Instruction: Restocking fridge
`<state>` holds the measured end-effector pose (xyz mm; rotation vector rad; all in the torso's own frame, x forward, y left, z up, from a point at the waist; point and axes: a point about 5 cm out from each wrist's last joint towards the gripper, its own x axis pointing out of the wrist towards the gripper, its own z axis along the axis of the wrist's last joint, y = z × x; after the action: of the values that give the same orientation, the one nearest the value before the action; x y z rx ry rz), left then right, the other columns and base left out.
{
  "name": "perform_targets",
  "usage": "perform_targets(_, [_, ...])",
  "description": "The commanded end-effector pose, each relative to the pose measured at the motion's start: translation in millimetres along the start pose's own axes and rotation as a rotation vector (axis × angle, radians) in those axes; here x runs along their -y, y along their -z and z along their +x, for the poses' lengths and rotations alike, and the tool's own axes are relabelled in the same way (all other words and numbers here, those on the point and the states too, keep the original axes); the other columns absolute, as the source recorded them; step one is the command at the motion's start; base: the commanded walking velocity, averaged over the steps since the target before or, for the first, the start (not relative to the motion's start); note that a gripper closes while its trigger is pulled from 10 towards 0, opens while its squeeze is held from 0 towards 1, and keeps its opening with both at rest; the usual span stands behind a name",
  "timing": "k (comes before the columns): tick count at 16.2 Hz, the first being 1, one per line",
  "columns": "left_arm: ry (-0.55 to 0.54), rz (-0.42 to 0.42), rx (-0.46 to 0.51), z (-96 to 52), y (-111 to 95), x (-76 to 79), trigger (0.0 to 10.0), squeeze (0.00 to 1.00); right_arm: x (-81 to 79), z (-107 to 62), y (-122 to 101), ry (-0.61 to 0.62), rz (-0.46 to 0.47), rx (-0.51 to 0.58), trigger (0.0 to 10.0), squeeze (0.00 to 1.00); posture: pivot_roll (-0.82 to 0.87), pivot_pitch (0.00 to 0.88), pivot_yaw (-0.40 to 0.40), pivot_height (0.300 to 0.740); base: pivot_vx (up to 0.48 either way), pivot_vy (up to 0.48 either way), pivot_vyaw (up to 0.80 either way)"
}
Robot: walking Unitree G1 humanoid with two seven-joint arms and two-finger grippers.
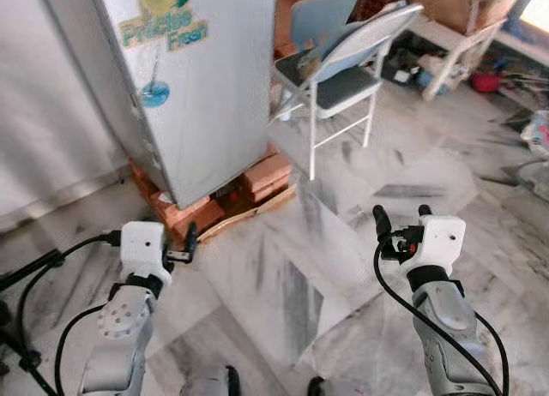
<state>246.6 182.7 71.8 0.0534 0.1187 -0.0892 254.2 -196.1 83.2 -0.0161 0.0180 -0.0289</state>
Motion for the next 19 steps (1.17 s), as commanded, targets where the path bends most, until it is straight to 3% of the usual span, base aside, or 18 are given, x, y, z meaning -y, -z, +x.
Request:
perform_targets(1, [0.002, -0.004, -0.01, -1.7, 3.4, -2.0, 10.0, 0.0, -0.1, 0.9, -1.2, -0.001, -0.003, 0.007, 10.0, 0.0, 0.07, 0.107, -0.033, 0.74, 0.27, 0.334, 0.0])
perform_targets(9, [0.017, -0.013, -0.006, 1.0, 3.9, 2.2, 10.0, 0.0, -1.6, 3.1, -1.6, -0.002, 0.001, 0.009, 10.0, 0.0, 0.07, 0.105, -0.034, 0.74, 0.281, 0.347, 0.0])
perform_targets(16, [0.023, -0.019, -0.004, 3.2, 3.4, 4.3, 10.0, 0.0, -5.2, 2.6, -1.9, -0.004, 0.0, 0.01, 10.0, 0.0, 0.07, 0.112, -0.026, 0.74, 0.286, 0.387, -0.73])
perform_targets(19, [0.018, -0.036, -0.015, 2.1, 4.9, 6.8, 10.0, 0.0, -4.3, 2.1, -1.6, -0.007, -0.001, 0.009, 10.0, 0.0, 0.07, 0.113, -0.031, 0.74, 0.0, 0.461, -0.48])
